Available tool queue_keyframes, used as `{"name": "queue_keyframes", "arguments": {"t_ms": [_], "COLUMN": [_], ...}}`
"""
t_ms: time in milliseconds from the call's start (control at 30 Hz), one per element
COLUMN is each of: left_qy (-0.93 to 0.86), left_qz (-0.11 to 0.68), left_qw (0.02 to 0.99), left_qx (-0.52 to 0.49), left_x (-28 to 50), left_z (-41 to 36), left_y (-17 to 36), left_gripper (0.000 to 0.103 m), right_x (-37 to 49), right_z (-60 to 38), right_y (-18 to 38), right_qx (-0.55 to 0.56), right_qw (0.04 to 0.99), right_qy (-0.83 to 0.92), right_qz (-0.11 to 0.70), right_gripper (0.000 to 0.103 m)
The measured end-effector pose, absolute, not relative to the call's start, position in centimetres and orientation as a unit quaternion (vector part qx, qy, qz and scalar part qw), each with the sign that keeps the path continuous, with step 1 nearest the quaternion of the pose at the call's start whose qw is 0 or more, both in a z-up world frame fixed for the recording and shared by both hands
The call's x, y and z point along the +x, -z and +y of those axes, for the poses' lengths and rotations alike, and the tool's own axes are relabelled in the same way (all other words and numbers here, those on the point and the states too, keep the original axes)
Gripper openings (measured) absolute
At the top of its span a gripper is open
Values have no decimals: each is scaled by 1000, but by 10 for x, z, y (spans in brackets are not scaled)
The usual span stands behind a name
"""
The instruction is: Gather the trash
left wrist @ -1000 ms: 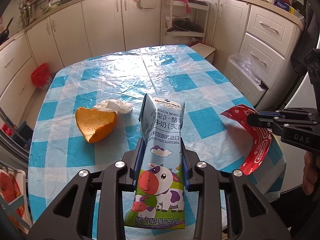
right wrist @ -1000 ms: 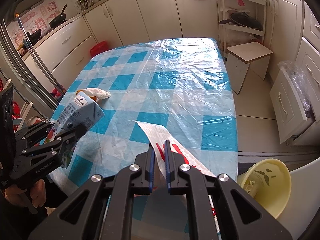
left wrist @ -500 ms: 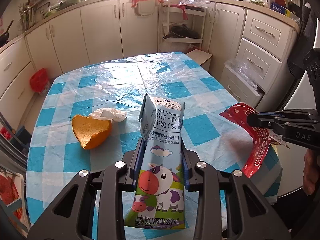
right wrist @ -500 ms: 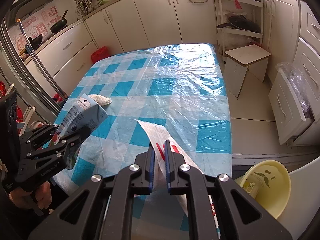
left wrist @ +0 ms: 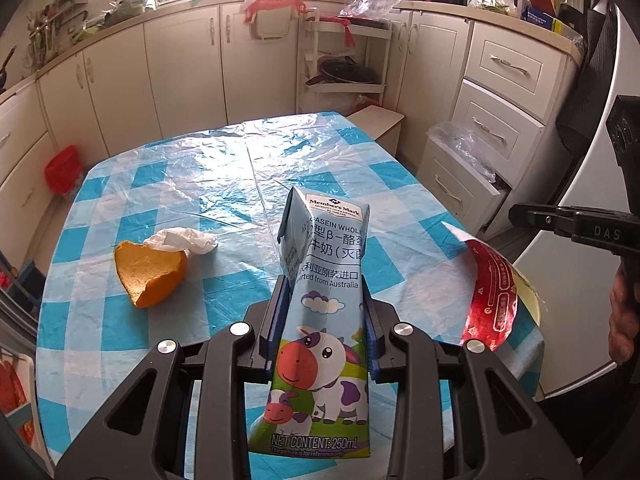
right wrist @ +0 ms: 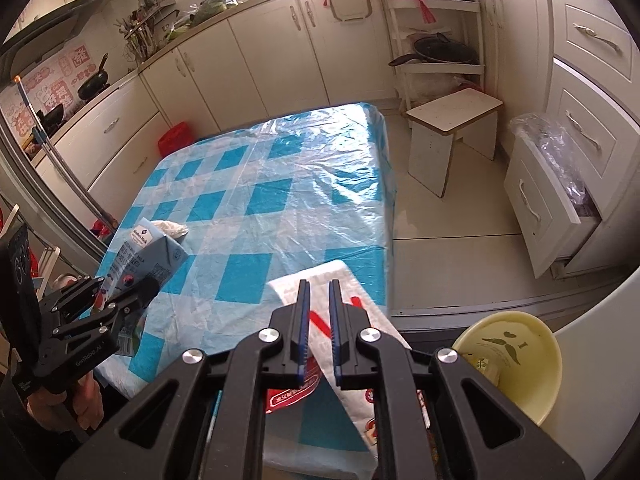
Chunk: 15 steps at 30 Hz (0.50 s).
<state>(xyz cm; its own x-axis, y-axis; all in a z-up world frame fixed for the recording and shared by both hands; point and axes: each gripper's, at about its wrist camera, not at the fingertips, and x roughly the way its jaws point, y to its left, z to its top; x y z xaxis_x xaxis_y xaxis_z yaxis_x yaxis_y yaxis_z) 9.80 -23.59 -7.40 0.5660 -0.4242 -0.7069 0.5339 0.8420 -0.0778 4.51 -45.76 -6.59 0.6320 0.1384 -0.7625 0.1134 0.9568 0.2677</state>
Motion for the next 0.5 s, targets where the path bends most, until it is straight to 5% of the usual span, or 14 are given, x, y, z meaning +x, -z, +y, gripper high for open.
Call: {"name": "queue_keyframes", "arguments": {"t_ms": [167,267,367,500], "left_qy": [275,275,274,275], "left_qz": [386,389,389,389], "left_qw": [877,876,876,876], "left_qx": [76,77,76,73], "left_x": [97,97,98,99], "left_z": [-242,-243,-242,-241], "left_y": [80,83,83,82], "left_gripper": [30,30,30,30], "right_x": [39,42,44,44], "right_z": [-473,-466,-460,-445], "right_y": [77,96,104,120], "right_qx": [174,163,150,119], "right_qw": [879,866,857,844], "right_qy": [-10,-10,-22,-34], "right_qz": [445,473,492,521], "right_gripper": [14,47,63,60]}}
